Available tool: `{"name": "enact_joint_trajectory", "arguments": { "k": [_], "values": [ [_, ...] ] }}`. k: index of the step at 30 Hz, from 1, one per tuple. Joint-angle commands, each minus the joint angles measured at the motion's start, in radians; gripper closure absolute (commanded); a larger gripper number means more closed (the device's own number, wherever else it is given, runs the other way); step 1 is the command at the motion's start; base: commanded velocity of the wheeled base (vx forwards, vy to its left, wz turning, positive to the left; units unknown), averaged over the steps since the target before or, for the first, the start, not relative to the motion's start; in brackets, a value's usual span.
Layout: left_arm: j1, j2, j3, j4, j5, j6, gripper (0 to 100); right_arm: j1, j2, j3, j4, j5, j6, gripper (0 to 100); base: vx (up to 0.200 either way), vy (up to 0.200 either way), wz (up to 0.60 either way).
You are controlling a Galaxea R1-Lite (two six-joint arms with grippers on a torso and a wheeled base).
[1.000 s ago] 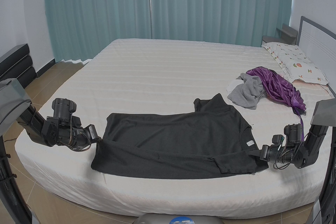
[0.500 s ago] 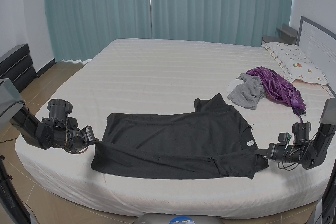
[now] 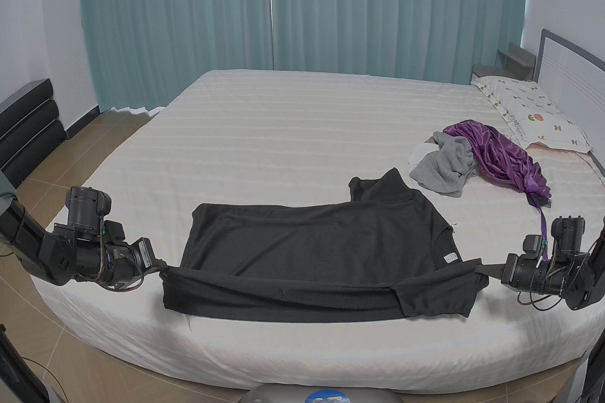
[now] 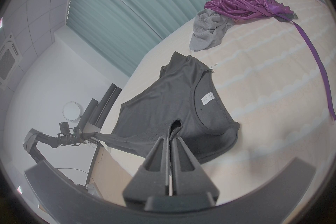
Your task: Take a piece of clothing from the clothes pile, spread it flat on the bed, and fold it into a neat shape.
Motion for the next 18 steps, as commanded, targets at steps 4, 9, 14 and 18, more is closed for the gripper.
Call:
{"name": "enact_joint_trajectory", "arguments": {
  "k": [4,9,14,18],
  "values": [
    [-0.001,-0.056,0.031,0.000,-0.001,0.001,100,-0.004,-0.095,0.025,0.000,0.034,0.055,100,0.000,0.000,0.00],
    [0.001,-0.054,0.030,-0.012,0.001,-0.015,100,-0.016,-0.112,0.031,0.009,0.038,0.058,100,0.000,0.000,0.00],
    [0.002,-0.082,0.033,-0.057,-0.001,-0.065,100,-0.030,-0.105,0.040,0.009,0.038,0.057,100,0.000,0.000,0.00],
    [0.002,-0.102,0.103,-0.064,-0.001,-0.068,100,-0.054,-0.107,0.062,0.006,0.060,0.055,100,0.000,0.000,0.00]
  ]
}}
